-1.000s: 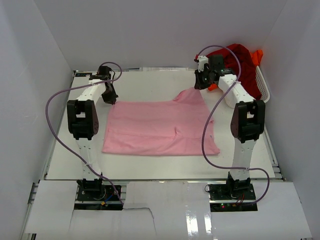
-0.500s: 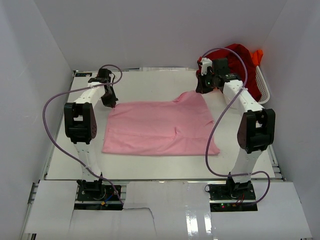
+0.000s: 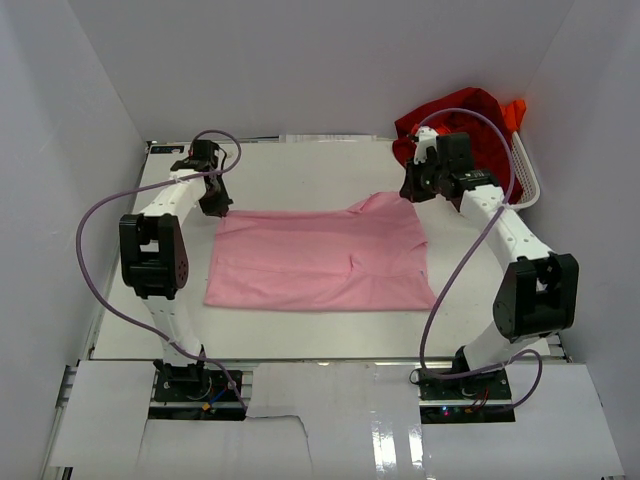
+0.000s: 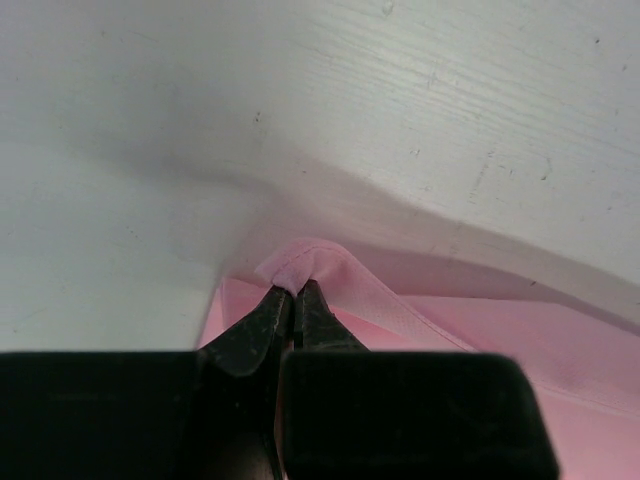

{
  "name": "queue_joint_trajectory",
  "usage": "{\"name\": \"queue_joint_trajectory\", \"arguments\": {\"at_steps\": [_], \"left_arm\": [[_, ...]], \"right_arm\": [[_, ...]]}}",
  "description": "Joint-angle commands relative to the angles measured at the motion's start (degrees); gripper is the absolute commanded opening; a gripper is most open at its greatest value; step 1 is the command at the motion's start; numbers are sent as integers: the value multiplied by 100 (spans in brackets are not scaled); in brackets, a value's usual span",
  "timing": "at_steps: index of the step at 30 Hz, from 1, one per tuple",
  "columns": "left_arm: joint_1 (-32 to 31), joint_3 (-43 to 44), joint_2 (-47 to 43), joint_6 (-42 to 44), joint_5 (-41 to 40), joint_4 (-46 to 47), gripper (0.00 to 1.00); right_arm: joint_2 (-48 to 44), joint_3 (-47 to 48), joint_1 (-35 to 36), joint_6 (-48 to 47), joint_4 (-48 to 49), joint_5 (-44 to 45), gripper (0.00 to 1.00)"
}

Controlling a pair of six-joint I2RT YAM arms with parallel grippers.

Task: Fold and stack the t-shirts
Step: Fold the other side of the tshirt into a rectangle

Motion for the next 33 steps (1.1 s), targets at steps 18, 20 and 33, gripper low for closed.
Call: {"name": "queue_joint_trajectory", "arguments": {"at_steps": [18, 20, 33], "left_arm": [[-27, -555, -1143, -17, -110, 380, 1], [-27, -670, -1318, -17, -84, 415, 1], [-27, -1267, -1785, 9, 153, 564, 0]], "right_arm": [[-1421, -1229, 236, 359, 256, 358, 8], [-1553, -1308, 245, 500, 239, 367, 8], [-2344, -2019, 368, 596, 28, 402, 8]]}}
